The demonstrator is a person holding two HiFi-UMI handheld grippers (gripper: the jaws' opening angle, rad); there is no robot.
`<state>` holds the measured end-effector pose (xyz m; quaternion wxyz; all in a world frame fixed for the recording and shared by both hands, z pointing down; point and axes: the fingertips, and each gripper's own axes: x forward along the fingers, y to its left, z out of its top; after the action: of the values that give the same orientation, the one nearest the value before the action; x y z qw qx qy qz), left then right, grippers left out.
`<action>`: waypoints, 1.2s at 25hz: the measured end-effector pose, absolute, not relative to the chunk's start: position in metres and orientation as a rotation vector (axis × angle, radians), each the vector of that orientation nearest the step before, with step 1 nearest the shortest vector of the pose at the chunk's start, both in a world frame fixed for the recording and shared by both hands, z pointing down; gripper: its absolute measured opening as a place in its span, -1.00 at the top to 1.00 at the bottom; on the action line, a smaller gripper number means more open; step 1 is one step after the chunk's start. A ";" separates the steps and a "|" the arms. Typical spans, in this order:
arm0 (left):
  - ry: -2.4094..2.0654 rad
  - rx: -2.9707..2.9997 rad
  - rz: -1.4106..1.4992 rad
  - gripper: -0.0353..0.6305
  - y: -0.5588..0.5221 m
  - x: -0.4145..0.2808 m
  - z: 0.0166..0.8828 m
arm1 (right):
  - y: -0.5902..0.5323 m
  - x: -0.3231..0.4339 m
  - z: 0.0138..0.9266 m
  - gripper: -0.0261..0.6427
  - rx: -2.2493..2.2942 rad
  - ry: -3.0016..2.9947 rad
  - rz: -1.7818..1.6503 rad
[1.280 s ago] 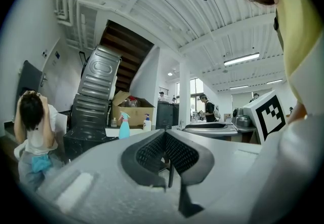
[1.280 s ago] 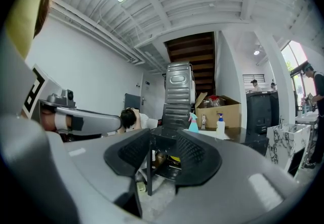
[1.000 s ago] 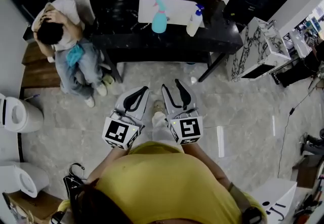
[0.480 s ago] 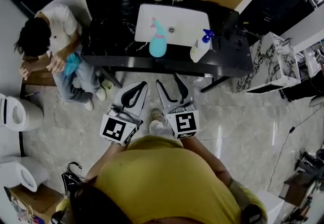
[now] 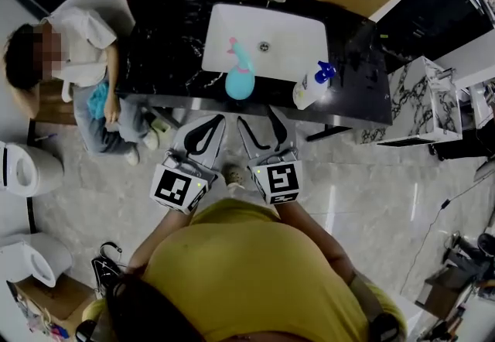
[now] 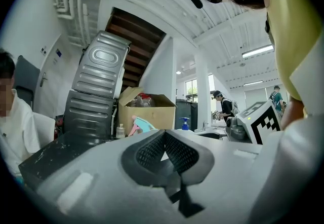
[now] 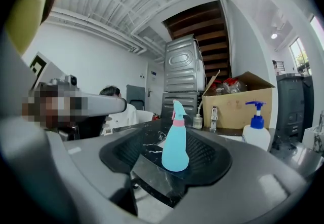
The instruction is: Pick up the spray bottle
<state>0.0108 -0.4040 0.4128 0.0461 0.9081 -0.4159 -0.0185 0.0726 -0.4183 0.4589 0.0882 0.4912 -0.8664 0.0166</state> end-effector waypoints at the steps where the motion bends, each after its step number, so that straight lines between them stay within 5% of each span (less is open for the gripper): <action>1: -1.264 2.775 -0.054 0.88 -0.408 0.011 0.412 | -0.423 0.073 0.461 0.19 1.465 -2.574 0.056; 30: -1.107 2.763 0.083 0.88 -0.491 0.006 0.445 | -0.538 0.045 0.552 -0.32 1.391 -2.407 0.246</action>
<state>0.0055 -0.4911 0.4445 0.0816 0.9248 -0.3706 0.0279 0.0447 -0.5378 0.5516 0.1745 0.4909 -0.8491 0.0869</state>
